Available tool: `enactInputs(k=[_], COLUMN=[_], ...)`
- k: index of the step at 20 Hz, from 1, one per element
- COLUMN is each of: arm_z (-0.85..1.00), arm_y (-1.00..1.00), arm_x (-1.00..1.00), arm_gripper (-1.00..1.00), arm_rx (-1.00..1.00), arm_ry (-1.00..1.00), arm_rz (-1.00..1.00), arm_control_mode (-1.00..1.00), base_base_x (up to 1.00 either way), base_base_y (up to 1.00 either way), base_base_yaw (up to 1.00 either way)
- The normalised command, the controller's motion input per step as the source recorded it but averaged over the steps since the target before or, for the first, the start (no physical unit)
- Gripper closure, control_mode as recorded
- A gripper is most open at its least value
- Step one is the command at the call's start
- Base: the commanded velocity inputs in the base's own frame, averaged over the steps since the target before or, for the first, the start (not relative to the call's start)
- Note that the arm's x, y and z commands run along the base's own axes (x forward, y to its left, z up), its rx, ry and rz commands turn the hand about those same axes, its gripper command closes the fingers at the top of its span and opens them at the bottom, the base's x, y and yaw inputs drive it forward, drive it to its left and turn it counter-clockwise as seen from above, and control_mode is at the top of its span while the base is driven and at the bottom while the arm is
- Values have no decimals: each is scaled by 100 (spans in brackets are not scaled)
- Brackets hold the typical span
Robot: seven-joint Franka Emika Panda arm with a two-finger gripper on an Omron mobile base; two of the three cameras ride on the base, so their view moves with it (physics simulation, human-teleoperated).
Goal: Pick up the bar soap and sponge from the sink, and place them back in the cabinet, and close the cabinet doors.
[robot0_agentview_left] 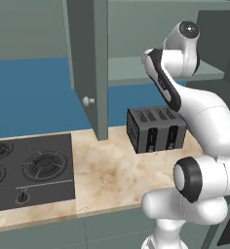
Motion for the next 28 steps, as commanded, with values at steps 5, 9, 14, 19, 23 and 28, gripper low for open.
enactInputs(k=[5, 9, 14, 19, 23, 28], arm_z=[-9, -6, -7, -1, 0, 0], arm_y=[0, 0, 0, 0, 0, 0], arm_x=[20, 17, 16, 15, 6, 1], arm_gripper=[100, 100, 100, 100, 100, 100], arm_rx=[0, 0, 0, 0, 0, 0], arm_ry=[-5, -3, 0, 0, 0, 0], arm_rz=[0, 0, 0, 0, 0, 0], arm_control_mode=[-100, -100, -100, -100, -100, -100], base_base_x=[0, 0, 0, 0, 0, 0], base_base_y=[0, 0, 0, 0, 0, 0], base_base_yaw=[0, 0, 0, 0, 0, 0])
